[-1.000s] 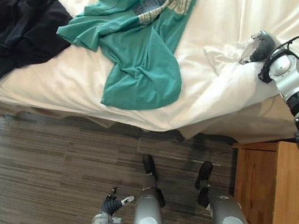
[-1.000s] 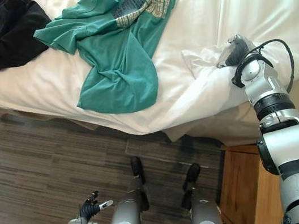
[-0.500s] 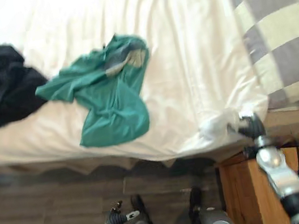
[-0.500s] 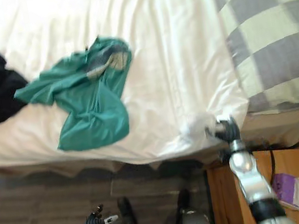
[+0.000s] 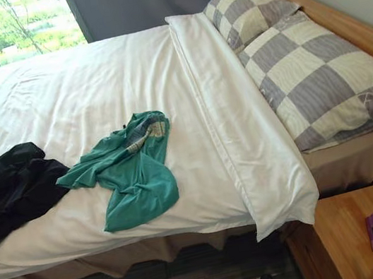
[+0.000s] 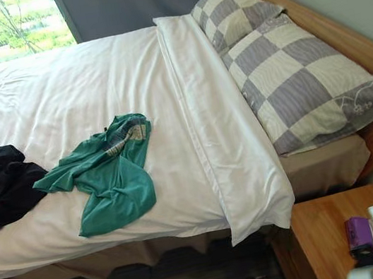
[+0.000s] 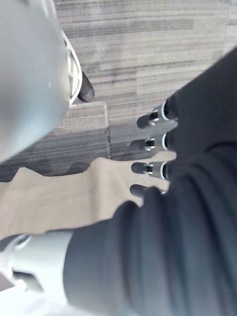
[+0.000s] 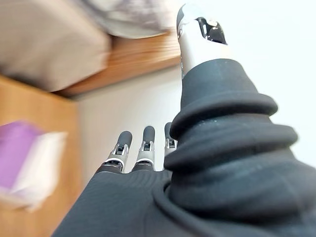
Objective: Tidy the bed and pick cloth on bed and put in laundry
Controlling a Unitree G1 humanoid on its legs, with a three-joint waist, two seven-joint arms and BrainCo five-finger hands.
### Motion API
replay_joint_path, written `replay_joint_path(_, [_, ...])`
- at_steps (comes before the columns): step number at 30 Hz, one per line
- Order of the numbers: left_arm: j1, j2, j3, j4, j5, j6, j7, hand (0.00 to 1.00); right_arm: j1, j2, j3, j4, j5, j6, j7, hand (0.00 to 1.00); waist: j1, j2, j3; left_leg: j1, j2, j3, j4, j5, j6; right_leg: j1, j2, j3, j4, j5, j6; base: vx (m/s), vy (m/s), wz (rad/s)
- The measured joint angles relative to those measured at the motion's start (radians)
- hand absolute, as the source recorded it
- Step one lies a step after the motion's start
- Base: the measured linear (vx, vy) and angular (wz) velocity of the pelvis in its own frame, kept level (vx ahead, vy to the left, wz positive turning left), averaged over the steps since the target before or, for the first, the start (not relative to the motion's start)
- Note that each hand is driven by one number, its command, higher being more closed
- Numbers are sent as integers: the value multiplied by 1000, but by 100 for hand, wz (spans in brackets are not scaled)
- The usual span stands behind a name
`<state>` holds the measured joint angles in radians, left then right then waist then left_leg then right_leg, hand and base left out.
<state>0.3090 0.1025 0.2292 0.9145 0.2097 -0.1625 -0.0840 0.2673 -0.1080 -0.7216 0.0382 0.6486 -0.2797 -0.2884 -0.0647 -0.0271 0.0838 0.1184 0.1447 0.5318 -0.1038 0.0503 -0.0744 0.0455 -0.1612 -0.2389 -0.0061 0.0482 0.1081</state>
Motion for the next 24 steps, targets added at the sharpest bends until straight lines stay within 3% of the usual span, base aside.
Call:
replay_joint_path(2, [28, -4, 8, 0, 4, 0, -1, 0, -24, -6, -15, -112, 11, -28, 41, 100, 0, -16, -17, 0, 0, -5, 0, -1, 0, 1, -1, -4, 3, -2, 2, 37, -12, 7])
replay_joint_path(4, [39, -4, 18, -1, 8, -1, 2, 0, -55, -9, 23, -207, 34, -21, 102, 100, 3, -23, -17, -2, -1, -11, 0, -1, 0, 1, -1, -8, 6, -1, 2, 22, -11, 8])
replay_joint_path(6, [42, -2, 14, -1, 23, 0, 2, 0, -108, -16, 129, -261, 114, 28, 228, 100, 7, -29, -28, -1, -6, -21, 0, 0, 0, 2, -5, -9, 15, -2, 1, 13, -1, 10])
replay_joint_path(9, [39, 3, -30, 0, 25, -1, 14, 0, -179, -35, 278, -239, 175, 96, 305, 100, 20, -24, -25, -11, -13, -44, 0, 2, -2, -1, -16, -13, 19, -5, -3, 0, 32, 16])
replay_joint_path(12, [-14, 57, -222, -7, -11, 44, 48, 0, -378, -92, 457, -167, 198, 130, 271, 100, 33, 16, 3, -72, -27, -74, 0, 10, 4, -62, -34, -26, 49, -13, -10, -71, 46, 28])
replay_joint_path(13, [-85, 72, -307, -37, -55, 108, 46, 0, -571, -156, 503, -121, 205, 132, 212, 100, 31, 47, 58, -149, -43, -106, 0, 28, 14, -139, -44, -29, 77, -14, -8, -142, 77, 42])
replay_joint_path(15, [-130, 74, -319, -60, -89, 137, 46, 0, -698, -206, 502, -74, 206, 129, 178, 100, 27, 80, 120, -191, -51, -124, 1, 42, 16, -180, -49, -29, 85, -11, -13, -115, 55, 46])
replay_joint_path(17, [-185, 70, -347, -92, -137, 161, 46, 0, -874, -298, 495, 59, 216, 130, 137, 100, 37, 129, 226, -267, -58, -135, 1, 85, 31, -250, -49, -14, 88, 25, -14, -106, 59, 28])
replay_joint_path(19, [-203, 71, -346, -101, -162, 179, 45, 0, -916, -317, 479, 137, 246, 131, 133, 100, 55, 138, 284, -296, -59, -132, 7, 110, 54, -283, -47, -2, 85, 48, -14, -3, 5, -6])
replay_joint_path(22, [-216, 74, -347, -119, -181, 178, 43, 0, -887, -316, 465, 185, 286, 128, 211, 100, 57, 148, 320, -349, -70, -119, 8, 116, 62, -343, -49, 16, 84, 59, -9, 85, -20, -10])
replay_joint_path(24, [-229, 73, -347, -120, -181, 180, 41, 0, -807, -310, 481, 162, 300, 118, 319, 100, 53, 148, 321, -367, -75, -113, 8, 116, 61, -376, -53, 43, 84, 60, -8, 121, -38, -23])
